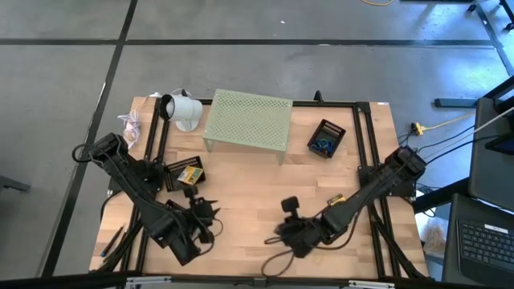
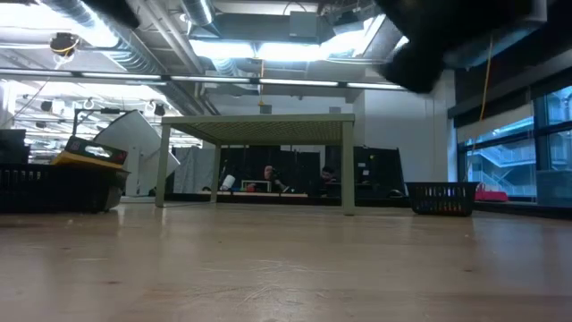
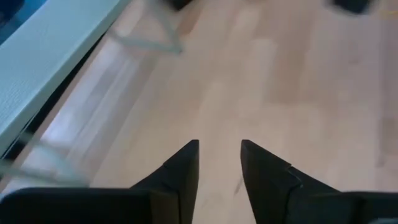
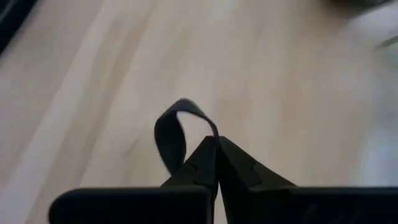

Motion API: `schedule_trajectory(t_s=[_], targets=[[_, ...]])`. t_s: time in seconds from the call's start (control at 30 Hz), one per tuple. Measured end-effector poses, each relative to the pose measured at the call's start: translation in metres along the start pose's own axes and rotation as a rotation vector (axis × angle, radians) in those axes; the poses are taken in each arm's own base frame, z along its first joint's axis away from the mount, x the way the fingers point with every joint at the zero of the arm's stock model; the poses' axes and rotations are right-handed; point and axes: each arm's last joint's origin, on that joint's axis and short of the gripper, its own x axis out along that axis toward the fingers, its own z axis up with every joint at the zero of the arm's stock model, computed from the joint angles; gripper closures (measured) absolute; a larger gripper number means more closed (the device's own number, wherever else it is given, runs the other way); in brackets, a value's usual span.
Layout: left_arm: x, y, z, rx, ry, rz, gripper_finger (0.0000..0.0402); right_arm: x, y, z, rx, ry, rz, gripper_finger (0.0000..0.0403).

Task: Pick & Place Office Desk Supplies
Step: Put the black rubber band into the bottom left black bin

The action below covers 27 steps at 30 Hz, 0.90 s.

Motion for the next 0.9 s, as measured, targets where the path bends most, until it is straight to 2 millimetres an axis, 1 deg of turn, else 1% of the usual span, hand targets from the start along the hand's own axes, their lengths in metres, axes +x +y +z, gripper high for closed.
schedule_trajectory(t_s=[0.17, 0.3, 0.43, 0.57, 0.77, 0.9], targets=[[0.004, -0.016, 0.018, 0.052, -0.105, -0.109, 0.0251, -0.006, -0.027, 0.030, 0.049, -0.103, -0.083, 0.0395], [0.006, -0.024, 0.036, 0.087, -0.210, -0.161, 0.0217, -0.004, -0.046, 0.044, 0.072, -0.169, -0.110, 0.0395], [0.010, -0.024, 0.050, 0.134, -0.283, -0.146, 0.0196, -0.002, -0.060, 0.058, 0.068, -0.292, -0.148, 0.0396], [0.017, -0.021, 0.056, 0.204, -0.298, -0.119, 0.0188, -0.003, -0.070, 0.069, 0.063, -0.388, -0.180, 0.0396], [0.023, -0.017, 0.060, 0.239, -0.298, -0.069, 0.0189, -0.002, -0.075, 0.070, 0.059, -0.399, -0.190, 0.0396], [0.023, -0.016, 0.060, 0.238, -0.301, -0.055, 0.0204, -0.002, -0.074, 0.070, 0.060, -0.401, -0.190, 0.0397]])
